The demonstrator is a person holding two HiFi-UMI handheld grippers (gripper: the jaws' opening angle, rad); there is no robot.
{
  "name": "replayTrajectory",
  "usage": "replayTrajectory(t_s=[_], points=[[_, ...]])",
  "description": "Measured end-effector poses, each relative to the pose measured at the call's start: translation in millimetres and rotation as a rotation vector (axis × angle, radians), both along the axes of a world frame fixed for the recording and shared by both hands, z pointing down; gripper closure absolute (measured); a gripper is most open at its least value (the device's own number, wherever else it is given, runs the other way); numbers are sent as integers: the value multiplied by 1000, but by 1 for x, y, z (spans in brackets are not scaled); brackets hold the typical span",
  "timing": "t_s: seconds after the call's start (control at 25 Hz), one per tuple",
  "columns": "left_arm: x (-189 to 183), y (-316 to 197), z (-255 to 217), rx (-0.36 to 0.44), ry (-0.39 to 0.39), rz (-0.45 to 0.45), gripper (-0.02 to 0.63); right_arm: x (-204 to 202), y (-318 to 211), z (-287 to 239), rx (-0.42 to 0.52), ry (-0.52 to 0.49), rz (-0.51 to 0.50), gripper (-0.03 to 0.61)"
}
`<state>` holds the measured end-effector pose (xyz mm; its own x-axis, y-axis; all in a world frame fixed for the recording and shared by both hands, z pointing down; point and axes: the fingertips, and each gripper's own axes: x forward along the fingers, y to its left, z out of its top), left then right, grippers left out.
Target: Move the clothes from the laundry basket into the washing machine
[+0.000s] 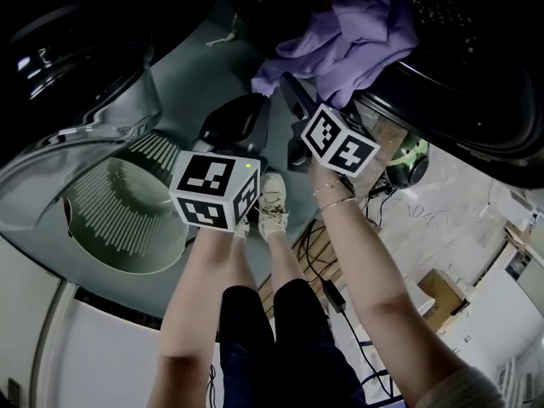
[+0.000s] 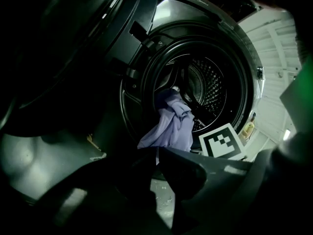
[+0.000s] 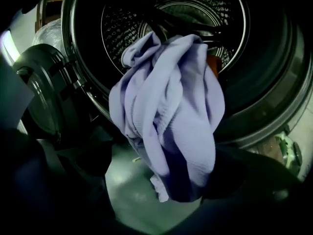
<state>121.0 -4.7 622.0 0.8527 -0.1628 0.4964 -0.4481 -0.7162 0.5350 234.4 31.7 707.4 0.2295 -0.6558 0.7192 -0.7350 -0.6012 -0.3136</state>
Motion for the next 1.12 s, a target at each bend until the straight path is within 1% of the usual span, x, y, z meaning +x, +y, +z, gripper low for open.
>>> replayTrajectory(t_s=[0.08, 0.12, 0.2, 0.28, 0.32, 0.36, 0.44, 0.48, 0.52, 0.6, 0.76, 0.92, 1.12], points=[[-1, 0, 6, -19, 5, -11, 603, -1, -2, 10, -13, -2, 17, -5], [-1, 0, 8, -22, 6, -14, 603, 1, -1, 14, -19, 9, 32, 8], [-1, -1, 11, -20, 8, -14, 603, 9, -1, 18, -35, 48, 64, 75], [-1, -2, 14, -18, 8, -13, 603, 17, -3, 19, -47, 82, 83, 113], [0, -2, 16, -18, 8, -13, 603, 20, -4, 18, -56, 96, 85, 143], [0, -2, 16, -18, 9, -14, 603, 22, -5, 17, -68, 110, 86, 201], [0, -2, 16, -16, 11, -14, 603, 25, -5, 12, -84, 131, 84, 372], [0, -2, 15, -16, 11, -13, 603, 25, -5, 10, -83, 133, 81, 420], [1, -1, 14, -16, 12, -11, 603, 24, -5, 7, -76, 130, 74, 448], [2, 0, 12, -18, 15, -7, 603, 23, -5, -1, -51, 128, 54, 474], [3, -1, 2, -15, 21, 0, 603, 20, -5, -33, 27, 155, 22, 489], [7, -4, -9, -17, 22, 2, 603, 29, -1, -79, 99, 198, 53, 492], [19, 2, -26, -19, 39, 30, 603, 48, -7, -125, 150, 266, 58, 494]])
